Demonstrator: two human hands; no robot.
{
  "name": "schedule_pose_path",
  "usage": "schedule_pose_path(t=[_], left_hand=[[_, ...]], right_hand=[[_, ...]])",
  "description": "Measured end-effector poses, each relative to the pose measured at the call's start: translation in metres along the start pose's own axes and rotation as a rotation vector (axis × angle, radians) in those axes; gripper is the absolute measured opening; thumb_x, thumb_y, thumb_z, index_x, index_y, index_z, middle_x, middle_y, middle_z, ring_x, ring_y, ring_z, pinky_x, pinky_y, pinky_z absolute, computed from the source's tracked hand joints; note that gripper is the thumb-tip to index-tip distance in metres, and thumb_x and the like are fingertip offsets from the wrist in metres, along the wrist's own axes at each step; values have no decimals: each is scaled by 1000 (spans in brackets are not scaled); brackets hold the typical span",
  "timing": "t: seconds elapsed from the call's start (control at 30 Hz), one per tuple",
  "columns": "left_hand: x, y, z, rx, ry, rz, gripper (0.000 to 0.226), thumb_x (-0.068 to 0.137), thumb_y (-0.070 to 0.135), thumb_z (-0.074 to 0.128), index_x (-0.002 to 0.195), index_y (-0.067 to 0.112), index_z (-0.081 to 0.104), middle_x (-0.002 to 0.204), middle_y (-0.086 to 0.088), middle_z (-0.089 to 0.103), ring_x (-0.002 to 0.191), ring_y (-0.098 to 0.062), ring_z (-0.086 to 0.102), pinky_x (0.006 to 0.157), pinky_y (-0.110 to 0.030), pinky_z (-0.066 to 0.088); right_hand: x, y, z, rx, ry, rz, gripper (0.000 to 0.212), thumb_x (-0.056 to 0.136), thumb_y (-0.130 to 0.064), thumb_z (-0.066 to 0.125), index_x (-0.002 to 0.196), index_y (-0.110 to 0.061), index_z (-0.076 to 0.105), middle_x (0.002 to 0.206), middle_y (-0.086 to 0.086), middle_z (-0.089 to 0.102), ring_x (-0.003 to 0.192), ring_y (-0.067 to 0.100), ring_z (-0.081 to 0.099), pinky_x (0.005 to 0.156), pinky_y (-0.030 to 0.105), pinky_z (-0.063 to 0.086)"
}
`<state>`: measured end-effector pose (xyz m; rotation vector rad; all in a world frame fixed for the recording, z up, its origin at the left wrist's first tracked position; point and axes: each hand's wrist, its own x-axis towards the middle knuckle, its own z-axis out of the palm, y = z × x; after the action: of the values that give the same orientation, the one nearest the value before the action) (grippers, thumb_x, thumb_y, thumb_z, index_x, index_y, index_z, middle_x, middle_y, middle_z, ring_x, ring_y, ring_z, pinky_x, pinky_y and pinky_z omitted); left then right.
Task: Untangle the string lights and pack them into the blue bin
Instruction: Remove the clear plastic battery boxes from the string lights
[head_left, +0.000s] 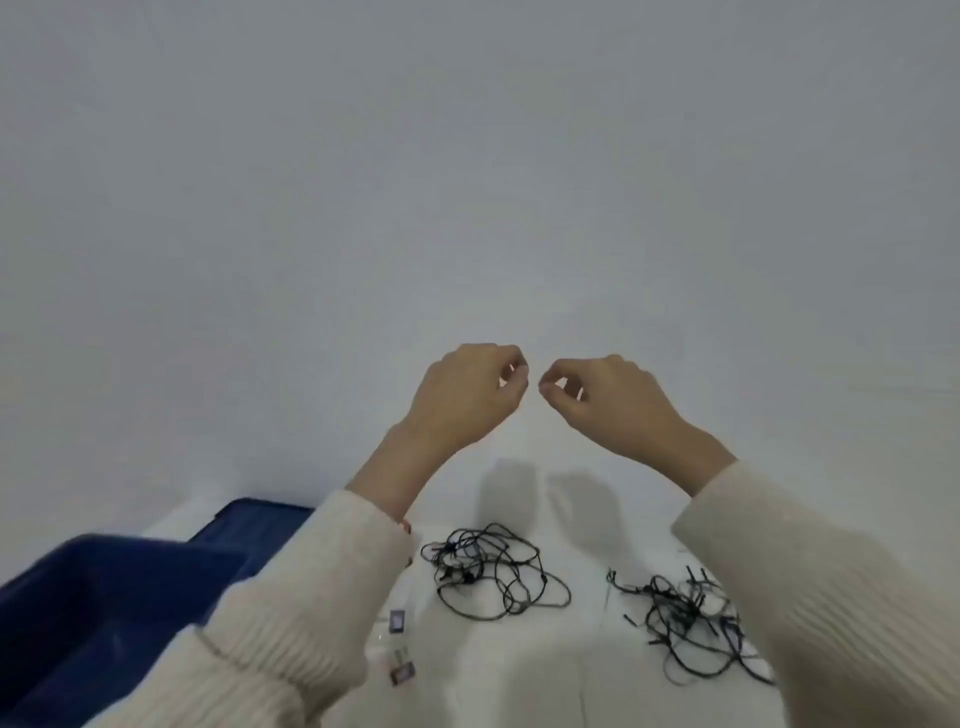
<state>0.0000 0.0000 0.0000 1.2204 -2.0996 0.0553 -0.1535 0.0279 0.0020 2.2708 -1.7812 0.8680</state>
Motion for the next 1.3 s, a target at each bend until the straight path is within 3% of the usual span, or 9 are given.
schedule_pose_path(t=[0.3, 0.43, 0.57, 0.7, 0.83, 0.9, 1.03, 1.23, 1.3], left_hand=[[-200, -75, 64, -75, -215, -427, 25, 93, 32, 45, 108, 26, 65, 107, 10, 66, 99, -11, 58, 84, -31, 46], [-269, -78, 85, -80, -293, -528, 28, 96, 32, 41, 115, 28, 61, 114, 13, 62, 109, -7, 49, 86, -20, 37], [-300, -74, 95, -89, -300, -573, 26, 95, 31, 42, 111, 28, 62, 112, 11, 63, 107, -8, 49, 85, -17, 35], [-309, -72, 98, -150, -319, -615, 27, 94, 31, 45, 114, 27, 63, 113, 11, 65, 110, -6, 53, 90, -19, 38], [-302, -72, 70, -375, -370, -713, 29, 92, 36, 52, 116, 27, 66, 106, 13, 69, 93, 2, 61, 85, -12, 44], [-293, -73, 45, -562, -397, -740, 27, 92, 38, 54, 110, 26, 69, 98, 8, 72, 84, -3, 65, 83, -18, 50], [-267, -69, -9, -877, -339, -744, 27, 92, 34, 51, 109, 26, 70, 94, -4, 72, 71, -12, 63, 80, -25, 52], [-230, -55, -48, -979, 19, -585, 35, 84, 36, 49, 112, 26, 67, 63, 1, 60, 52, -9, 45, 60, -20, 45], [-217, -54, -46, -898, 172, -539, 34, 87, 36, 46, 113, 26, 66, 59, 1, 55, 51, -9, 43, 58, -17, 43]], right_hand=[[-109, -44, 166, -6, -613, -194, 33, 90, -26, 44, 121, -31, 55, 119, -2, 60, 115, 19, 52, 92, 30, 40], [-150, -57, 202, -128, -866, -297, 47, 87, -20, 48, 134, -24, 44, 129, 5, 48, 124, 22, 42, 95, 32, 36], [-168, -57, 217, -352, -916, -373, 40, 94, -24, 44, 131, -11, 40, 134, 12, 41, 126, 25, 37, 96, 35, 33], [-166, -55, 216, -368, -961, -406, 35, 89, -17, 49, 123, -10, 44, 125, 10, 51, 117, 26, 46, 88, 34, 34], [-144, -56, 187, 86, -1152, -225, 37, 78, -26, 66, 113, -24, 54, 99, -3, 58, 93, 17, 56, 78, 27, 42], [-132, -60, 168, 373, -1183, -154, 26, 77, -26, 72, 99, -27, 60, 83, -7, 60, 74, 7, 57, 75, 25, 48], [-117, -66, 136, 1100, -1143, 48, 23, 75, -17, 70, 95, -9, 64, 75, 3, 61, 63, 15, 57, 62, 25, 48], [-101, -97, 109, 1700, -898, 250, 33, 75, -14, 61, 106, -4, 63, 55, -9, 51, 40, 2, 36, 40, 13, 26], [-97, -106, 103, 1929, -833, 333, 43, 62, -9, 77, 103, -1, 68, 62, -4, 54, 42, 4, 37, 40, 14, 27]])
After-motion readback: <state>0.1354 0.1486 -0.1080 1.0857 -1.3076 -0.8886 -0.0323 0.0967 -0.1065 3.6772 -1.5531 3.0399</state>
